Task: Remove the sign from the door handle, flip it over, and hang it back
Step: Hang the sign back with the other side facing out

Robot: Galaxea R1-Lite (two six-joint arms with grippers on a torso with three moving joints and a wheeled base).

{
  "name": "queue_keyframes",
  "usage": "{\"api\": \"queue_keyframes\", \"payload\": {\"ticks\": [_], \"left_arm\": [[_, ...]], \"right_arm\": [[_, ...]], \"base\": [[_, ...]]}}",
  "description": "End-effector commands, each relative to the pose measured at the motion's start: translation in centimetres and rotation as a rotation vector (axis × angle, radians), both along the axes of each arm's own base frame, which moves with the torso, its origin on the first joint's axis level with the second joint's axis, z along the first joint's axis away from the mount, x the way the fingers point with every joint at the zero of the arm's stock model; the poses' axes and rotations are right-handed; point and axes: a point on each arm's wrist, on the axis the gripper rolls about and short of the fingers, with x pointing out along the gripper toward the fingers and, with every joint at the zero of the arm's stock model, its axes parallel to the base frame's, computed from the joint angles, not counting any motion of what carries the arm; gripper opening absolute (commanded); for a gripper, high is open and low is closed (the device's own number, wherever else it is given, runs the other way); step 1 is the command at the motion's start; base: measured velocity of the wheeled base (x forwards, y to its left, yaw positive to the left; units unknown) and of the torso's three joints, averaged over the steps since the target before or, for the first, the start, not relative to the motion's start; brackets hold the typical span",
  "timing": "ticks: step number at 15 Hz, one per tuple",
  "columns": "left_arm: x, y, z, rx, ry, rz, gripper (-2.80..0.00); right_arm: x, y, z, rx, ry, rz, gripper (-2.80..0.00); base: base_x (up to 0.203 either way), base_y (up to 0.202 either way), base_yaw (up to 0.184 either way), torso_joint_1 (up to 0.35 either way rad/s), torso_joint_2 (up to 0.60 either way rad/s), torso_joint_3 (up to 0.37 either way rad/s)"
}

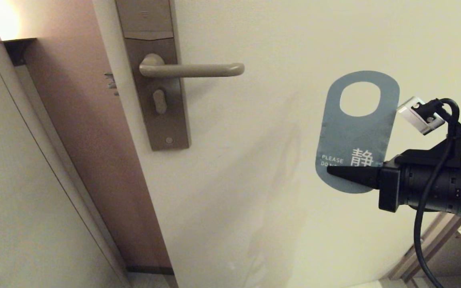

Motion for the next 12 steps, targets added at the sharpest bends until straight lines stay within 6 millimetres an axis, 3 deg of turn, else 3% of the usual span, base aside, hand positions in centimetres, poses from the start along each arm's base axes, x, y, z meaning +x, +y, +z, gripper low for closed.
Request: {"api": "queue_keyframes", "payload": {"ticks": [1, 6, 12], "left_arm": [[0.0, 0.0, 0.0, 0.0, 0.001, -0.001, -2.8], [0.0, 0.0, 0.0, 0.0, 0.002, -0.001, -2.8], [0.0, 0.0, 0.0, 0.0, 0.002, -0.001, -2.8]], "right_arm": [[-0.2, 0.1, 0.4, -0.012, -0.022, -0.046, -2.8], [-2.3, -0.4, 1.6, -0.052, -0.069, -0.145, -2.8], [-4.8, 2.9, 3.4, -0.044, -0.157, -0.062, -2.8]], "base": [[0.0, 0.0, 0.0, 0.0, 0.0, 0.0], [0.0, 0.0, 0.0, 0.0, 0.0, 0.0], [0.0, 0.0, 0.0, 0.0, 0.0, 0.0]]}}
